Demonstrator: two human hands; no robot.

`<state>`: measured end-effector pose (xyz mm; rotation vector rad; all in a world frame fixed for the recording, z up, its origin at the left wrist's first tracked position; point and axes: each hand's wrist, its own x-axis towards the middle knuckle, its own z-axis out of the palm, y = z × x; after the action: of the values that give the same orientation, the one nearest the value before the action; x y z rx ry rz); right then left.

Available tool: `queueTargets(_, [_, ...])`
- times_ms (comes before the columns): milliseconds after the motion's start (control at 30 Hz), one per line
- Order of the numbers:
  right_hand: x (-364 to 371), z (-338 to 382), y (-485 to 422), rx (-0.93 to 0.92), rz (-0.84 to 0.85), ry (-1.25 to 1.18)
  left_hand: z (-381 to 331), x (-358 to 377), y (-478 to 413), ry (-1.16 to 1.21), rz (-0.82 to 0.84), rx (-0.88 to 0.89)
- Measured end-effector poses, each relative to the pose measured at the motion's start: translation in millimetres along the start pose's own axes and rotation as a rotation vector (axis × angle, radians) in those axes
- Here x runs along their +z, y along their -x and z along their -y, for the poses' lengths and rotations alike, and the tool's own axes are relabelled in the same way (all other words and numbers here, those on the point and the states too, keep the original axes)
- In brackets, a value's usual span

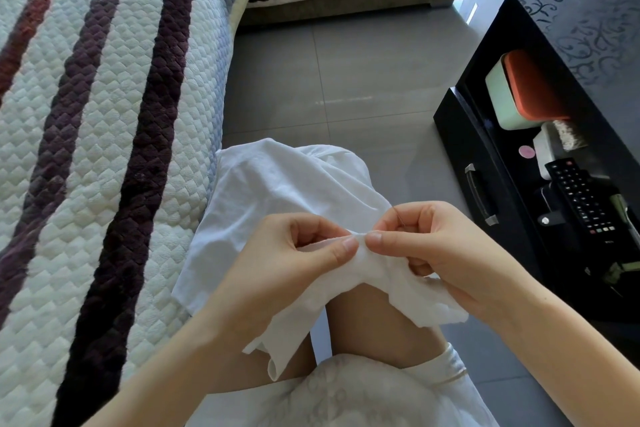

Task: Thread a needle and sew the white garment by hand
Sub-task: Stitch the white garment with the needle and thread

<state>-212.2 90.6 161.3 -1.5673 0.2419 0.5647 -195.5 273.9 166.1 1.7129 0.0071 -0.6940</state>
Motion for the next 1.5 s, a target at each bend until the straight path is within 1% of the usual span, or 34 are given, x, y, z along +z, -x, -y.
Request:
queueTargets(133, [-7.9,0.1,0.1,-0.025,0.017,-0.017,-3.0,0.2,-3.1,0.137,0.017,-0.077])
queueTargets(233, [-15.4,2.8,3.6,-0.072,-0.068,-0.03,-5.7,1.5,-4.9,0.196,0.008,-0.112])
queueTargets(300, [-17.2,1.9,8.0,-0.153,-0.15,0.002,-7.1,2.4,-6.3,0.206,0.009,-0.124])
queueTargets(433, [-10.3,-4.8,24.5,-0.4,-0.283,0.268,-9.2,3.0,-8.6,0.207,0.002,-0.143])
queueTargets(567, [0.7,-17.0,28.3,-0.576,-0.316,0.515,-11.7,4.4,-10.5,0.235,0.012,-0.168])
queueTargets(667, [4.7,-20.3,21.9,-0.599,-0.36,0.583,-13.4,6.1,-11.2,0.27,0.015,-0.183])
queueTargets(900, [3.9,-21.7,18.3,-0.594,-0.378,0.582,-13.7,5.7,-10.1,0.294,0.013,-0.197])
queueTargets(1067, [4.3,-20.6,16.8,-0.6,-0.372,0.575,-13.7,5.8,-10.1,0.281,0.002,-0.172])
queueTargets(1400, [5.6,-18.1,17.0,-0.623,-0.372,0.638,-8.8,7.5,-9.0,0.128,-0.077,-0.069])
queueTargets(1500, [5.7,-17.7,16.9,-0.621,-0.378,0.662,-8.5,8.4,-8.4,0.101,-0.078,-0.043])
